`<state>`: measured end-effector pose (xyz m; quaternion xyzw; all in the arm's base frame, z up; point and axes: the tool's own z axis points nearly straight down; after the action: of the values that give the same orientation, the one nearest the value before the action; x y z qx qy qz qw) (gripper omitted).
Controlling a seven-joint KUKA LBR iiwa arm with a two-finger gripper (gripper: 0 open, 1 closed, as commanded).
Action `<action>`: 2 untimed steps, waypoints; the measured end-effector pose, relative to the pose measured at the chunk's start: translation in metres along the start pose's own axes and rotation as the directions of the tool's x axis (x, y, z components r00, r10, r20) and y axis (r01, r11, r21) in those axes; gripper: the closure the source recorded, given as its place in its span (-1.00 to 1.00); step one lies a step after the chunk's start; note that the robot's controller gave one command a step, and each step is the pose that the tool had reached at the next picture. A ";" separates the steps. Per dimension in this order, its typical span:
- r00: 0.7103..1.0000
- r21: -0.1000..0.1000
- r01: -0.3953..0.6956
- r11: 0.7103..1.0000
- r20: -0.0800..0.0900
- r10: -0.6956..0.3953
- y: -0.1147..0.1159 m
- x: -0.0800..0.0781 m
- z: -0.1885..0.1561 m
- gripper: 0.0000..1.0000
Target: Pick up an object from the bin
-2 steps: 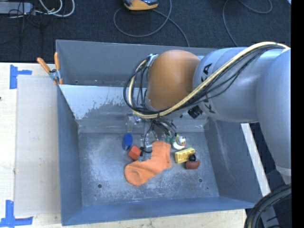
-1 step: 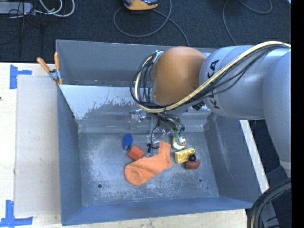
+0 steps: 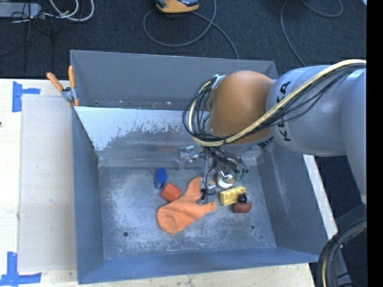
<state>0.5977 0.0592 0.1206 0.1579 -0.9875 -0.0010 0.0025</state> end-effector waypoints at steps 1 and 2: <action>0.990 0.002 0.144 0.990 0.002 -0.144 -0.003 0.011 0.052 -1.00; 0.969 -0.001 0.248 0.969 0.001 -0.248 -0.020 0.011 0.050 1.00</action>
Offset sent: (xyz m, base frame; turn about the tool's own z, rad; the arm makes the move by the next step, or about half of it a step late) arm -0.0050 -0.0224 -0.0506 -0.2548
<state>0.5933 0.0373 0.0703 0.2800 -0.9600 -0.0020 0.0018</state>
